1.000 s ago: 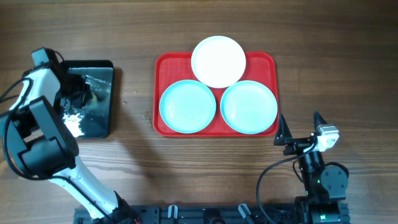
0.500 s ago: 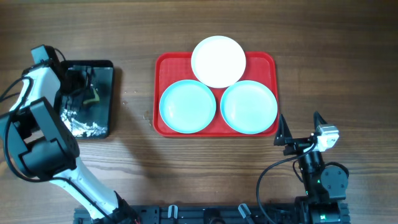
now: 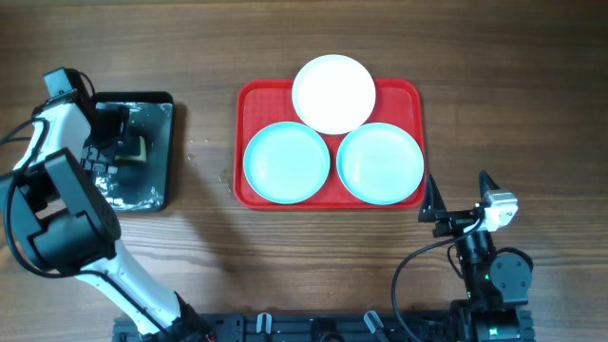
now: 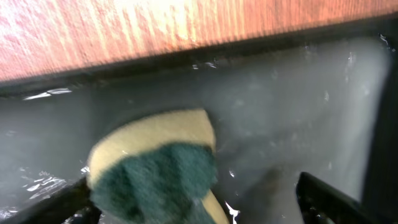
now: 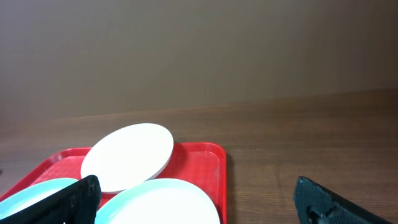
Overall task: Clean dirty plates on tray and stack at the side
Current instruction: 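Dip and rub the sponge in the water with the left gripper, then carry the sponge with the left gripper onto the left blue plate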
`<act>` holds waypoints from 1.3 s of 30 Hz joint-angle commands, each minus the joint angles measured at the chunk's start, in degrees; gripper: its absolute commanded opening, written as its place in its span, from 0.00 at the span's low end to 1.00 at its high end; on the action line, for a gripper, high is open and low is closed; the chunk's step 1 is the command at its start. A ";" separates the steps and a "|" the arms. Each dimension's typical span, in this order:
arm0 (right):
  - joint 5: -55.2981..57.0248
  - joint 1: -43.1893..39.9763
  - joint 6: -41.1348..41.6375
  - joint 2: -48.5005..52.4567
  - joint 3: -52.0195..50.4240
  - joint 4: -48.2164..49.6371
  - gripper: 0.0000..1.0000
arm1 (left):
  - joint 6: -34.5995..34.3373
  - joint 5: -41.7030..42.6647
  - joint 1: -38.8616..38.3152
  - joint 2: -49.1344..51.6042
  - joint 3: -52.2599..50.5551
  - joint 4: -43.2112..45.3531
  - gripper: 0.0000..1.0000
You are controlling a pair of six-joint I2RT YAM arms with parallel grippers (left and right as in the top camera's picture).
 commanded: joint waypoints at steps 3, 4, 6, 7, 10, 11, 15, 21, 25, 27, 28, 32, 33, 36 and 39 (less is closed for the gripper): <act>0.55 -0.33 -0.72 -0.26 -0.07 0.15 1.00 | -0.09 11.52 -0.13 3.39 -2.58 -1.95 0.88; 0.55 -0.33 -0.70 -0.26 -0.07 0.15 1.00 | -0.09 11.50 -0.13 3.39 -2.58 -1.92 0.75; 0.55 -0.33 -0.72 -0.26 -0.07 0.15 1.00 | -0.09 9.79 -0.11 3.39 -2.58 -1.88 0.29; 0.55 -0.33 -0.70 -0.26 -0.07 0.15 1.00 | -0.09 7.78 -0.11 3.39 -2.58 -1.88 0.04; 0.55 -0.33 -0.72 -0.26 -0.07 0.15 1.00 | -0.04 4.50 -0.04 2.75 -2.45 -1.70 0.04; 0.55 -0.33 -0.72 -0.26 -0.07 0.15 1.00 | 0.13 4.50 -0.07 1.81 -2.38 -1.68 0.04; 0.55 -0.33 -0.70 -0.26 -0.07 0.15 1.00 | 0.15 4.55 -0.24 -8.57 -2.38 -3.69 0.04; 0.55 -0.33 -0.68 -0.26 -0.07 0.15 1.00 | 4.72 -2.27 -7.50 -14.45 -3.93 -4.70 0.04; 0.55 -0.33 -0.72 -0.26 -0.07 0.15 1.00 | 13.38 -4.90 -8.57 -12.24 -3.43 -7.93 0.04; 0.55 -0.33 -0.70 -0.26 -0.07 0.15 1.00 | 18.62 -1.18 -8.87 -17.92 -1.16 -10.97 0.04; 0.55 -0.33 -0.70 -0.26 -0.07 0.15 1.00 | 20.33 -0.87 -9.46 -21.70 -1.07 -11.15 0.04; 0.55 -0.33 -0.72 -0.26 -0.07 0.15 1.00 | 25.03 11.21 -15.50 -25.62 -3.93 -11.23 0.04; 0.55 -0.33 -0.70 -0.26 -0.07 0.15 1.00 | 30.03 19.12 -18.47 -24.92 -5.86 -9.94 0.04; 0.52 -0.33 -0.70 -0.26 -0.07 0.15 1.00 | 32.06 22.80 -32.24 -21.90 -10.71 -4.04 0.04; 0.55 -0.33 -0.70 -0.26 -0.07 0.15 1.00 | 29.75 11.58 -43.45 -17.64 -11.08 -1.05 0.05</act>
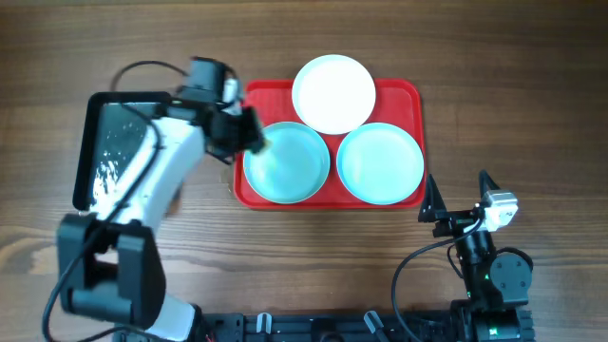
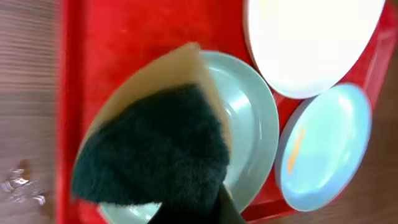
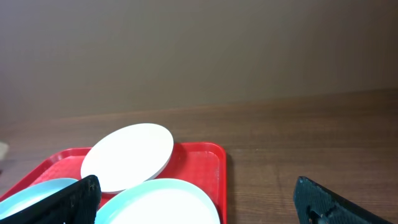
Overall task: Clean dirty plates on tray and stack at the side
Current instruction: 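Carry the sponge with the left gripper onto the left blue plate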
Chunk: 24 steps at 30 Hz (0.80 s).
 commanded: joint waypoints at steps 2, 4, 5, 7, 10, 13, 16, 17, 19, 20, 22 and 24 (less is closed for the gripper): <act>0.55 -0.33 -0.72 -0.26 -0.07 0.15 1.00 | -0.42 -10.08 -10.45 5.70 -0.37 2.08 0.04; 0.55 -0.33 -0.70 -0.26 -0.07 0.15 1.00 | -0.44 -11.02 -12.85 9.31 -0.37 2.05 0.07; 0.55 -0.33 -0.70 -0.26 -0.07 0.15 1.00 | -0.42 -11.04 -13.11 9.99 -0.37 1.81 0.13; 0.52 -0.33 -0.72 -0.26 -0.07 0.15 1.00 | -0.37 -11.06 -12.94 10.19 -0.33 1.70 1.00; 0.52 -0.33 -0.70 -0.26 -0.07 0.15 1.00 | -0.35 -11.04 -10.67 6.73 3.34 0.46 1.00; 2.75 -0.33 -2.01 -0.26 -0.07 0.33 1.00 | -0.17 -11.19 -5.42 -4.55 6.80 -0.92 0.92; 2.56 -0.33 -1.05 -0.26 -0.07 2.19 1.00 | -0.17 -13.00 1.38 -10.32 6.80 -1.51 0.81; 3.74 -0.33 0.52 -0.26 -0.07 7.74 1.00 | -0.17 -13.00 3.72 -10.21 6.73 -1.88 0.97; -6.84 -0.33 -0.98 0.24 -0.04 30.16 1.00 | -0.17 -12.98 6.21 -10.19 6.69 -2.86 1.00; -6.84 -0.33 -3.06 1.22 0.42 37.09 1.00 | -0.17 -13.03 6.45 -10.21 6.69 -2.89 1.00; -5.99 -0.33 -8.04 7.19 7.50 41.57 1.00 | -0.17 -13.00 6.45 -10.19 6.69 -2.51 1.00; -6.45 -0.33 -14.16 20.63 24.15 28.15 1.00 | -0.17 -13.00 6.45 -10.19 6.69 -2.49 1.00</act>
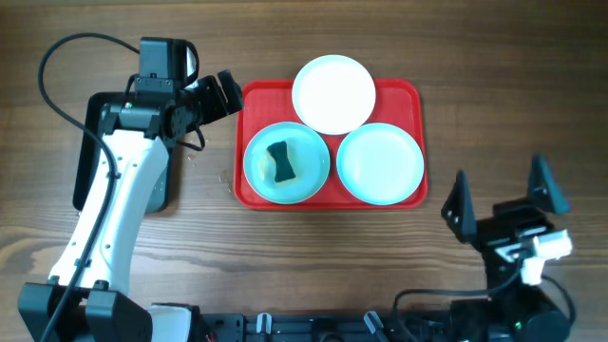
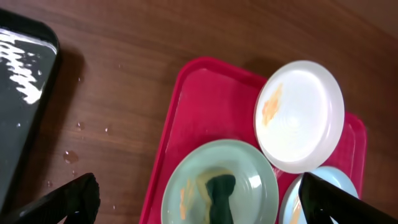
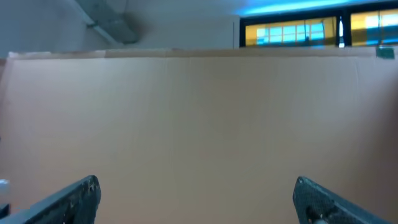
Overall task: Clean dirty plates on tray and stack at the side
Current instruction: 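Carry the sponge with the left gripper onto the left blue plate, then reach the right gripper to the left blue plate rim and grasp it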
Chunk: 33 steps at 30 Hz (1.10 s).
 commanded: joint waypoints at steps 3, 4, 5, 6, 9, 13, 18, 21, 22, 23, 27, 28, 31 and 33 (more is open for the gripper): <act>-7.72 -0.13 -10.60 39.41 46.07 -41.94 1.00 | 0.11 -0.33 0.31 0.15 0.22 0.11 1.00; -12.11 -0.13 -10.58 49.37 54.51 -48.43 1.00 | 0.11 -0.35 0.31 0.15 0.22 -0.11 1.00; -16.13 -0.13 -7.10 57.07 58.86 -49.40 1.00 | 0.11 -0.35 0.31 0.15 0.22 -0.55 1.00; -23.61 -0.13 -2.73 61.66 59.95 -46.97 1.00 | 0.11 -0.35 0.31 0.15 0.20 -0.74 1.00; -35.87 -0.13 15.98 71.93 59.98 -31.26 1.00 | 0.11 -0.33 0.31 0.15 0.22 -1.20 1.00; -12.26 7.76 11.76 81.50 72.67 -61.66 1.00 | 0.09 -0.31 0.28 0.15 0.20 -1.77 1.00; -10.32 14.08 5.60 89.00 76.08 -66.97 0.59 | 0.07 0.76 0.24 0.15 0.20 -2.01 1.00; -9.97 20.65 -8.46 94.49 76.08 -73.09 0.43 | 0.07 0.76 0.24 0.15 0.20 -1.97 1.00; -7.02 22.69 -8.85 96.76 76.08 -73.90 0.54 | 0.07 0.76 0.24 0.15 0.20 -1.79 1.00; -2.05 24.92 -6.12 100.19 76.08 -73.88 0.54 | 0.09 0.76 0.24 0.15 0.20 -1.79 1.00; -0.87 25.79 -4.50 106.05 76.04 -74.62 0.30 | 0.09 0.74 0.24 0.15 0.22 -2.47 1.00; -0.87 25.81 -4.87 106.55 75.52 -75.12 0.32 | 0.09 0.74 0.24 0.15 0.20 -2.45 1.00; -1.53 25.81 -6.03 107.56 75.06 -77.88 0.38 | 0.07 0.76 0.24 0.15 0.20 -2.16 1.00; -1.53 25.81 -5.99 108.98 75.06 -78.86 0.38 | 0.09 0.76 0.24 0.15 0.20 -2.01 1.00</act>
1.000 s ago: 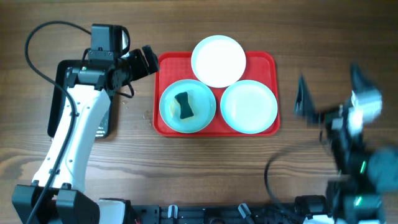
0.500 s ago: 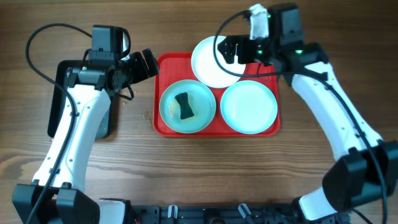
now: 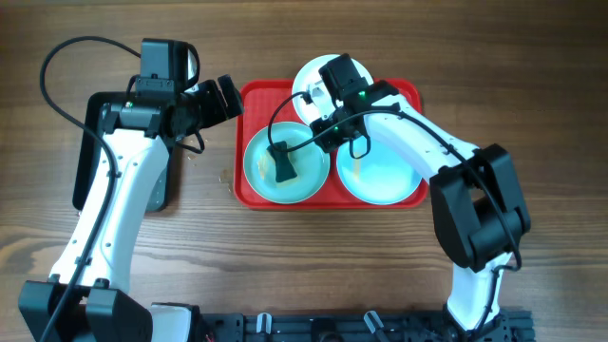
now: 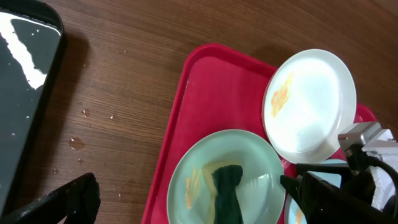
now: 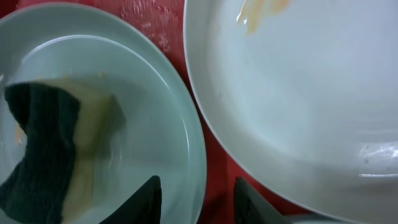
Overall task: Clean dirty plates on tray and stack at the side
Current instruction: 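Reach the right gripper to the left blue plate rim and grasp it, then scrub the left blue plate with the sponge in the left gripper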
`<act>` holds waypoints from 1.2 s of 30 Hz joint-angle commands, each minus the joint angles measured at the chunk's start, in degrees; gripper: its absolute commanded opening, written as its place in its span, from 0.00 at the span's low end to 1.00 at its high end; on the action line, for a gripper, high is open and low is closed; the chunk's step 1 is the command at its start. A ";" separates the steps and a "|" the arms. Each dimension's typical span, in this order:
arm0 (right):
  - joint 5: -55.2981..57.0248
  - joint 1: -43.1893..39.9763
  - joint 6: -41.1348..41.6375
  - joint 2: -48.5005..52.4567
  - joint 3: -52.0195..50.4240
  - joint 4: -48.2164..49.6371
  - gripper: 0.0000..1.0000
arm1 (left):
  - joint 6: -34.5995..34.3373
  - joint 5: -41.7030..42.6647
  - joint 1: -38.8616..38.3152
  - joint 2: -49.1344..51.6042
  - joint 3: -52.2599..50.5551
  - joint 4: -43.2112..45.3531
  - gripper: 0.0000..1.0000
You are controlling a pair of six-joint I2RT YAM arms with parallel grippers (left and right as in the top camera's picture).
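Note:
A red tray [image 3: 255, 95] holds three plates. The left teal plate [image 3: 258, 180] carries a green-and-yellow sponge [image 3: 282, 162] and an orange smear. My right gripper [image 3: 324, 134] hangs over this plate's right rim, open, one finger inside the rim and one outside over red tray [image 5: 198, 186]. The sponge [image 5: 55, 149] lies to its left. The white plate [image 5: 298, 81] has an orange smear, and my right arm partly hides this plate from overhead. The right teal plate [image 3: 385, 176] is also smeared. My left gripper [image 3: 225, 99] is open above the tray's far-left corner [image 4: 189, 186].
A black tray of water [image 3: 93, 142] lies left of the red tray, partly under my left arm. Water drops [image 4: 77, 143] spot the wood between the two trays. My right arm spans the table from the near right to the tray.
My right arm was parked at the near right with its gripper open toward the wall. It is now over the tray, fingers narrowed astride the sponge plate's rim. The left gripper and sponge stayed put.
My left gripper was around the sponge in the black water tray. Then it held the sponge over the left teal plate. Then the sponge lay in that plate, with the left gripper open and back by the tray's corner. Now the right gripper is at that plate's rim.

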 commanded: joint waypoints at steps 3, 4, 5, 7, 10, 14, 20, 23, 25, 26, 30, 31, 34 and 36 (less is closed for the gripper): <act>0.33 0.13 -0.94 4.70 -0.17 -0.50 0.38 | 0.07 0.92 0.24 -0.17 0.20 0.22 1.00; 0.35 0.13 -0.94 5.22 -0.17 -0.26 0.37 | 0.07 0.92 0.24 -0.17 0.20 0.09 1.00; 0.35 0.13 -0.94 5.77 -0.17 -0.09 0.31 | 0.07 0.92 0.24 -0.17 0.20 -0.13 1.00; 0.35 0.13 -0.94 5.92 -0.17 -0.09 0.17 | 0.09 0.90 0.24 -0.17 0.00 -1.38 1.00; 0.33 0.13 -0.94 5.92 -0.17 -0.04 0.04 | 0.09 2.54 0.24 -0.15 -4.24 -2.10 0.73; 0.33 0.13 1.05 5.92 -0.17 1.18 0.09 | -1.25 12.79 0.24 -0.15 -14.78 3.96 0.44; 0.31 0.13 2.32 5.92 -0.17 1.36 0.10 | -10.99 10.62 -7.34 4.26 -24.94 23.63 0.37; 0.33 0.13 2.43 5.92 -0.17 0.63 0.10 | -13.38 11.06 -10.19 9.86 -24.94 29.33 0.38; 0.33 0.13 2.45 5.92 -0.17 0.15 0.10 | -13.94 11.13 -11.15 11.78 -24.94 31.67 0.37; 0.35 0.13 2.27 5.92 -0.17 0.26 0.09 | -13.94 11.28 -11.65 12.37 -24.94 32.00 0.37; 0.35 0.13 2.29 5.92 -0.17 0.22 0.09 | -13.92 9.81 -13.09 14.80 -24.94 31.74 0.24; 0.35 0.13 2.29 5.92 -0.17 0.24 0.09 | -13.90 6.75 -13.09 14.80 -24.94 31.15 0.20; 0.55 0.13 2.27 5.92 -0.17 0.11 0.09 | -13.86 -5.75 -12.98 14.75 -24.92 26.93 0.05; 0.55 0.13 2.27 5.92 -0.17 0.13 0.09 | -13.25 -13.79 -11.85 13.20 -24.81 23.67 0.04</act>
